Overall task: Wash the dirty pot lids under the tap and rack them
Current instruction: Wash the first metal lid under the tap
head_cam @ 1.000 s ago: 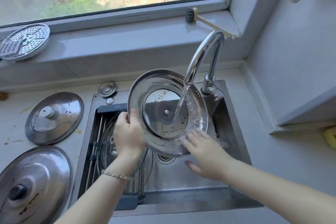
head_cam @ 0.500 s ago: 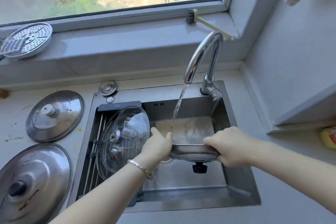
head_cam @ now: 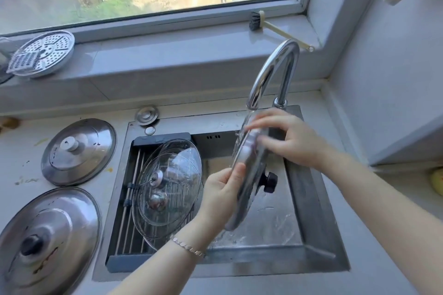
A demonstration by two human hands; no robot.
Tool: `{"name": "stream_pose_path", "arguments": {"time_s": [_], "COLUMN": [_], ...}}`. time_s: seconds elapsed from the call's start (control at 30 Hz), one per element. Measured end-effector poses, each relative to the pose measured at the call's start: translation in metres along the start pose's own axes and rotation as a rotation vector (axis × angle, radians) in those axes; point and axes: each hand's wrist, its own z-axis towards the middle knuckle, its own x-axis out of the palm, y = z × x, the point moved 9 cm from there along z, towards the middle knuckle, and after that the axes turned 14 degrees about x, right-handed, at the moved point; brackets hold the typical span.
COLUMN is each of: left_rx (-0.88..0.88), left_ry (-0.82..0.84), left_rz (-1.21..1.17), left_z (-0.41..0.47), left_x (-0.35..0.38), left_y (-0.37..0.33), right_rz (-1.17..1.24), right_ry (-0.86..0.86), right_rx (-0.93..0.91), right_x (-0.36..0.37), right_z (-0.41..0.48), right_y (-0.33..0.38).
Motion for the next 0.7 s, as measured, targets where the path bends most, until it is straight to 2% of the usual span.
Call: {"name": "stream_pose_path", "arguments": {"time_s": [0.03,0.07,0.17,0.23,0.33,0.43,0.5,0.53,0.63,0.7], "left_rx": [-0.022,-0.045,-0.209,-0.339,-0.354,-0.291,-0.286,-0.288,-0.275,-0.259], "left_ry": [-0.096,-0.171,-0.282,-0.311,-0.342,-0.379,-0.406,-0.419,-0.409,-0.428], "left_rz": [-0.012,-0.044,-0.189,-0.263,-0.306,-0.302,-0.319,-0.331,-0.398,-0.348], "left_z": [0.002,0.002,0.002,0.001,0.001,0.002,0.002,0.002,0.008,0.011], "left_x": [-0.007,-0.011,-0.008,-0.011,-0.021,-0.023,-0.023,-0.024,-0.028,-0.034], "left_y": [-0.002,-0.002,0.008,0.020,0.024,0.020,0.021,0.022,0.022,0.018], "right_rz": [0.101,0.142,0.048,-0.062,-0.149,0.032,0.116,0.061,-0.146,-0.158], "right_ry": [-0.136,-0.191,-0.073,-0.065,-0.106,-0.193,-0.236,-0.247,-0.212,-0.158], "right_rx": [0.027,0.067,0.192,0.104,0.061,0.384,0.497,0.473,0.214,0.170], "right_x": [-0.004,0.005,0.079,0.112,0.113,0.079,0.070,0.073,0.101,0.107], "right_z": [0.001,0.002,-0.007,-0.022,-0.013,0.022,0.029,0.025,0.000,0.003], "right_y": [-0.005,-0.011,-0.017,-0.004,-0.006,-0.033,-0.032,-0.022,0.021,0.023]}}
